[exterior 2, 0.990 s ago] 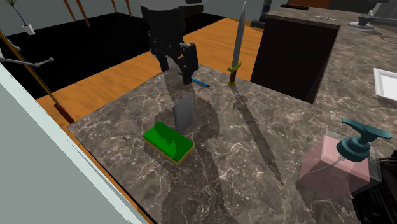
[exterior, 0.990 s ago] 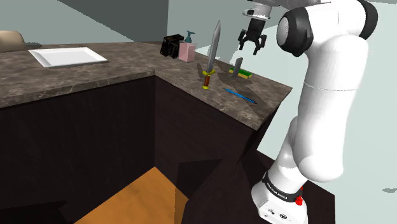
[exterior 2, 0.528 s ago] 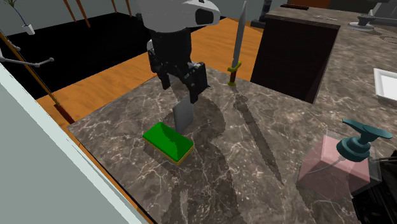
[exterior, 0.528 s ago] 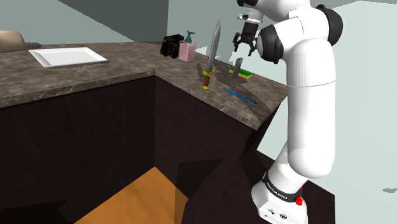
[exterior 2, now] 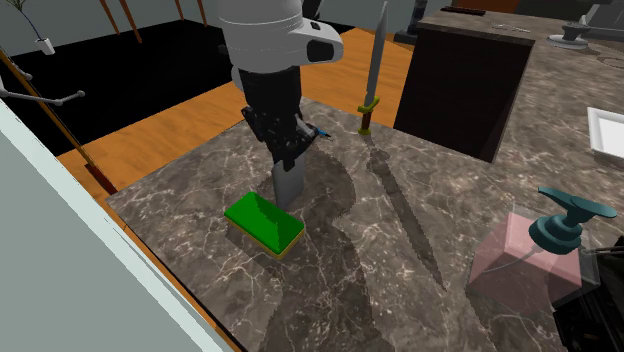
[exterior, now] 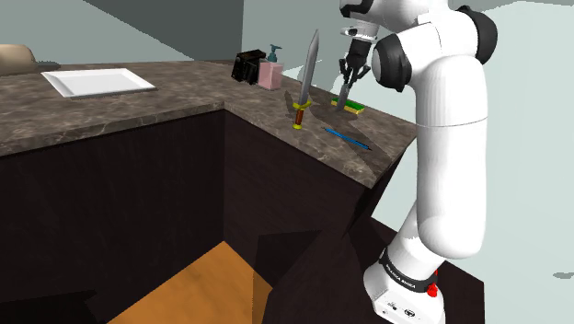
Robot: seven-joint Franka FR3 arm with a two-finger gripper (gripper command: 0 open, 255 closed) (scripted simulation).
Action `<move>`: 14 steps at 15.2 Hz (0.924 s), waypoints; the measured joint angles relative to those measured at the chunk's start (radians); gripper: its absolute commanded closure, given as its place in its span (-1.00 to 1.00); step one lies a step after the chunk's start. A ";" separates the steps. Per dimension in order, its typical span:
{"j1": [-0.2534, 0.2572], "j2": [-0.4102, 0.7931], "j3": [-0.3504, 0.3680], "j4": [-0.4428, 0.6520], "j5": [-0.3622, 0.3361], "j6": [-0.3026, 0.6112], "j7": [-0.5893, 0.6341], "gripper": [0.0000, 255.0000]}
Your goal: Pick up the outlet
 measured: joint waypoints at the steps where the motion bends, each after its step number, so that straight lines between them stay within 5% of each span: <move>1: 0.000 0.000 0.000 0.000 0.000 0.000 0.000 1.00; 8: 0.000 -0.002 -0.001 0.003 -0.001 -0.003 0.001 1.00; 14: -0.057 0.019 0.014 0.117 0.017 -0.091 0.008 1.00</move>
